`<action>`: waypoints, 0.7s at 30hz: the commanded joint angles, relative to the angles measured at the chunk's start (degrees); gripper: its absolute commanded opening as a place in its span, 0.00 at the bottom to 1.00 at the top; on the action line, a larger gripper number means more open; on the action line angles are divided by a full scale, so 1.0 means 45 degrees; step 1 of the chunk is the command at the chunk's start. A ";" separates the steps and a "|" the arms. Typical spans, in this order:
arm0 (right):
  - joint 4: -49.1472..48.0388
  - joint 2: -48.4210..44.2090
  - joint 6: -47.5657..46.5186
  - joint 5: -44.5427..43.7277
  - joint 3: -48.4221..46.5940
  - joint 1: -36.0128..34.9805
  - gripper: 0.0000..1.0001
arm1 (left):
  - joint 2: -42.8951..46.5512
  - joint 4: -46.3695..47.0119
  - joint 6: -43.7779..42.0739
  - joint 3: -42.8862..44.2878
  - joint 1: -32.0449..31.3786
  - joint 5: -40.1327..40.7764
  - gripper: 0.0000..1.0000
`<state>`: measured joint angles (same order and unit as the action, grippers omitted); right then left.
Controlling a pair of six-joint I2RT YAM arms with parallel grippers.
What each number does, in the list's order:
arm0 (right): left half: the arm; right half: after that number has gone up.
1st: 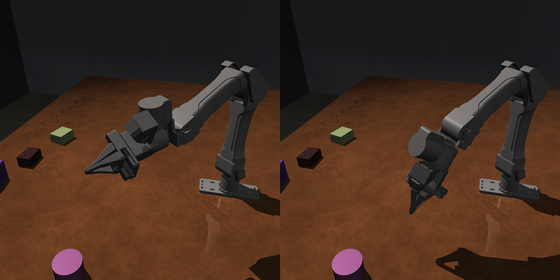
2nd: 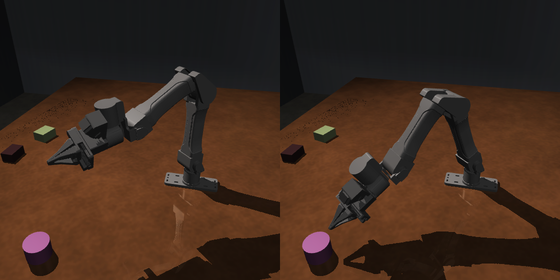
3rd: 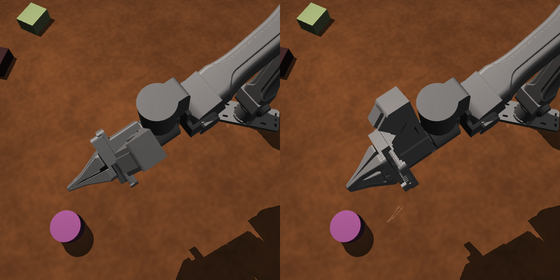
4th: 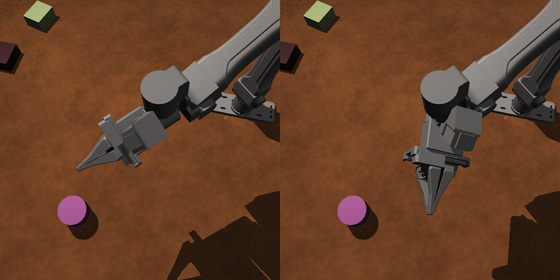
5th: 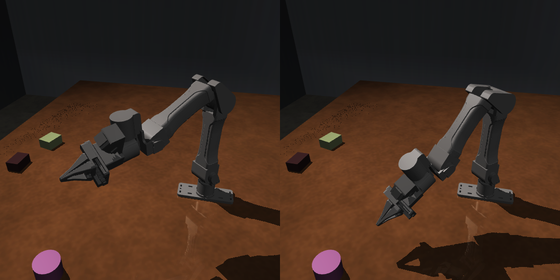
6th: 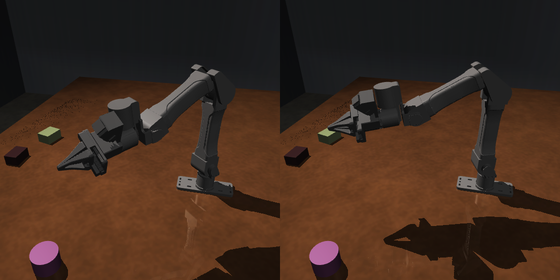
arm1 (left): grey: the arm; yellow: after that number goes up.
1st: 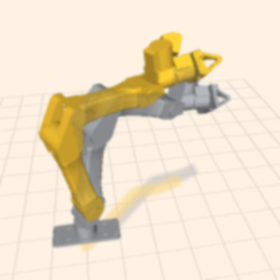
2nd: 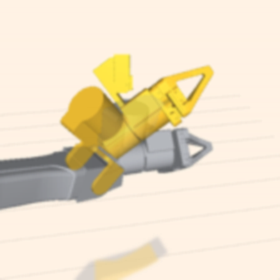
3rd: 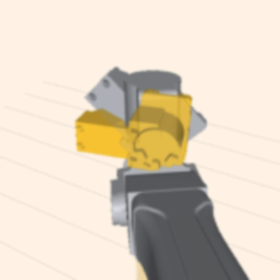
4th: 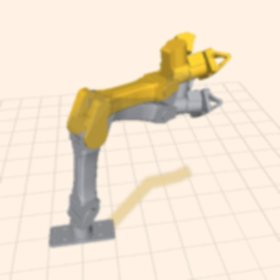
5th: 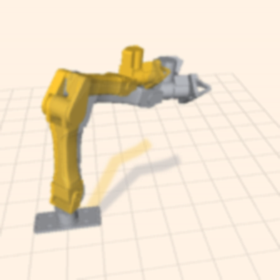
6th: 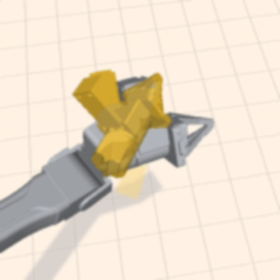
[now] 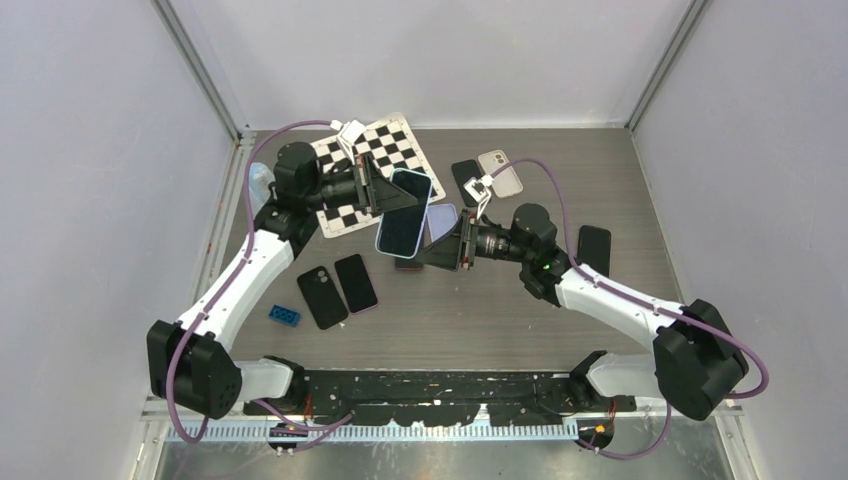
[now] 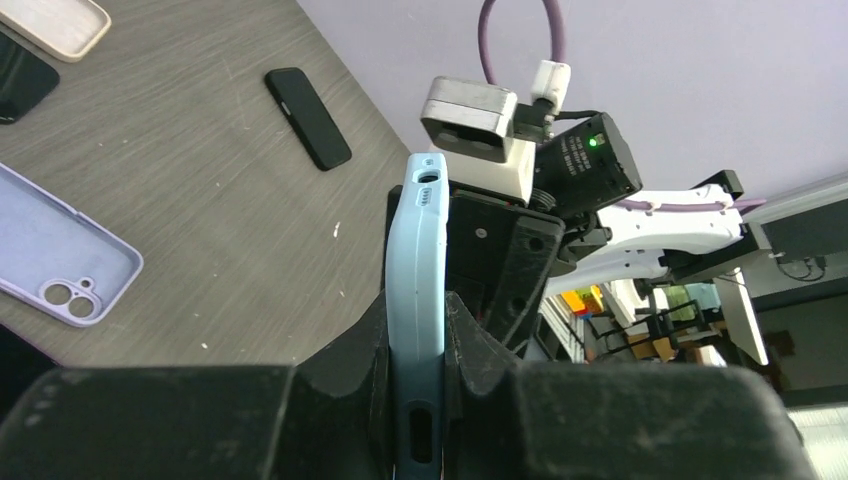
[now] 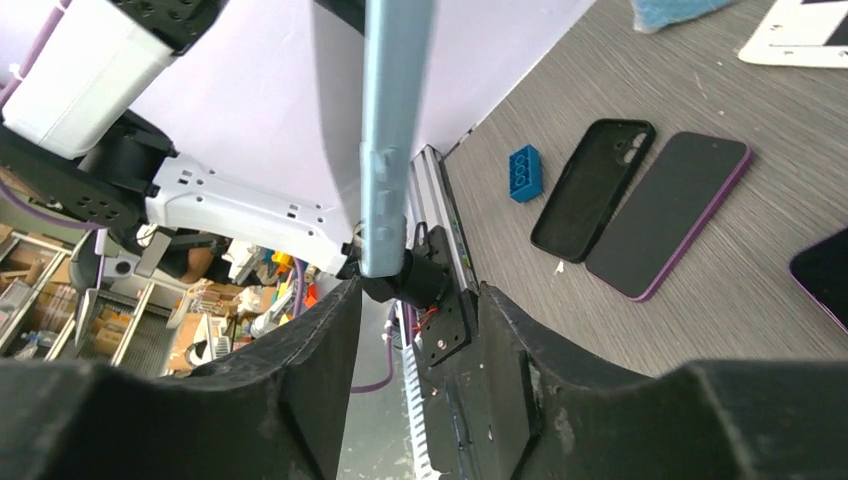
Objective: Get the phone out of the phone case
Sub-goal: Remove the phone case from the phone.
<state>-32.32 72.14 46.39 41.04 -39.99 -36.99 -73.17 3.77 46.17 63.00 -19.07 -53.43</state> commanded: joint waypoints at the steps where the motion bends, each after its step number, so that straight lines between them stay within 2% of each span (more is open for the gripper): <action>1: -0.1292 -0.0517 -0.0259 0.0560 -0.0352 -0.0241 0.57 | 0.0624 0.0875 -0.0396 0.0065 -0.0020 -0.0190 0.00; 5: -0.1213 -0.0819 -0.0637 0.0522 -0.0221 -0.0365 0.63 | 0.0661 0.0890 -0.0379 0.0044 -0.0020 -0.0166 0.00; 8: -0.1096 -0.0891 -0.0640 0.0108 -0.0239 -0.0419 0.63 | 0.0711 0.1141 -0.0272 -0.0082 -0.0020 -0.0213 0.00; 15: -0.1205 -0.0361 -0.0502 -0.0401 -0.0432 -0.0651 0.42 | 0.0592 0.1777 0.0364 -0.0199 -0.0020 -0.0600 0.00; 21: -0.1017 -0.0015 -0.0814 -0.0661 -0.0610 -0.0846 0.30 | 0.0709 0.1996 0.0705 -0.0269 -0.0020 -0.0565 0.00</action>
<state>-34.72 71.29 44.51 39.48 -39.99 -39.99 -72.73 6.76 47.18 61.34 -19.07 -54.59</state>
